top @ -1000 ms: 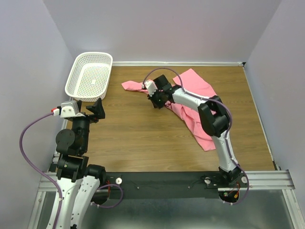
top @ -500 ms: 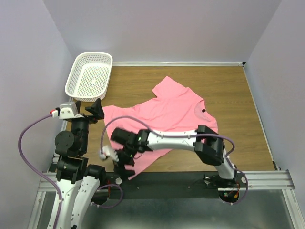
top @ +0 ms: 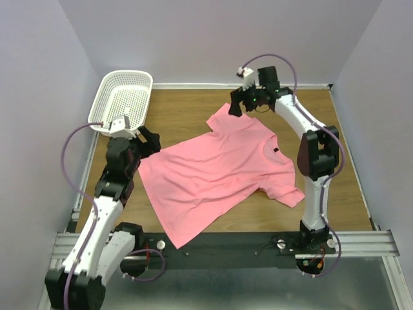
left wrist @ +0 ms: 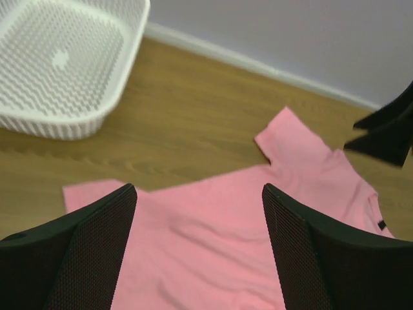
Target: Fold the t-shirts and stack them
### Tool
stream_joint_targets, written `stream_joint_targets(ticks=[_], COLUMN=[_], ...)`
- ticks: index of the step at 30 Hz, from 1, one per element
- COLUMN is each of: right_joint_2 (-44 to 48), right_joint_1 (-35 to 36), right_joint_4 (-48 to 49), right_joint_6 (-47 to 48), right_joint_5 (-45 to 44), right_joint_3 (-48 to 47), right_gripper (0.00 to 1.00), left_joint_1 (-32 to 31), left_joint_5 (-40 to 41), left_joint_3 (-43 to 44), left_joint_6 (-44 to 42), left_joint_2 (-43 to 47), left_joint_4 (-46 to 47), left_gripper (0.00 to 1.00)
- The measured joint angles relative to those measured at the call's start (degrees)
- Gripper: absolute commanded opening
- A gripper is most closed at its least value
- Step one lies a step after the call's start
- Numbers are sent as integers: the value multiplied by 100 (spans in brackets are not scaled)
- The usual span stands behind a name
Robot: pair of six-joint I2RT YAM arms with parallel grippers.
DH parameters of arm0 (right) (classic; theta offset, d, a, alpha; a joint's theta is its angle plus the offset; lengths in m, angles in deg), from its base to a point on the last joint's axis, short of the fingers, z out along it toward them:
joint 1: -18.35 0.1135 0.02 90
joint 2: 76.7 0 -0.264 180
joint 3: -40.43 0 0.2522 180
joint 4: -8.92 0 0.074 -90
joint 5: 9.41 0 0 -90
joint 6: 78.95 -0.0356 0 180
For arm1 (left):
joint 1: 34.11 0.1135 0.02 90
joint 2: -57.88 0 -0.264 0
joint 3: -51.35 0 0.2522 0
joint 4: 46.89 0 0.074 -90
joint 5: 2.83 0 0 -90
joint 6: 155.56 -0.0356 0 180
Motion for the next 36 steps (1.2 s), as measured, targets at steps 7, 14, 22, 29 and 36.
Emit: stream_joint_targets(ticks=[7, 14, 22, 29, 36], right_joint_2=[-1950, -2514, -2116, -2002, -1770], right_joint_1=[-767, -782, -962, -1021, -1797], right_joint_4=[105, 116, 363, 350, 352], right_joint_6=[-772, -1255, -1331, -1335, -1257], right_joint_5=[-409, -850, 31, 46, -345], right_joint_3=[-1753, -2028, -1051, -772, -476], right_gripper=[89, 68, 33, 1, 1], left_joint_1=[2, 2, 2, 2, 2], left_joint_5=[-291, -278, -282, -284, -289], left_joint_3=[-857, -1043, -1097, -1097, -1097], left_joint_6=[1187, 1705, 1873, 1888, 1884], left_joint_2=[-1064, -761, -883, -890, -1102], left_joint_4=[-343, -247, -48, 50, 245], left_gripper=[83, 83, 83, 82, 82])
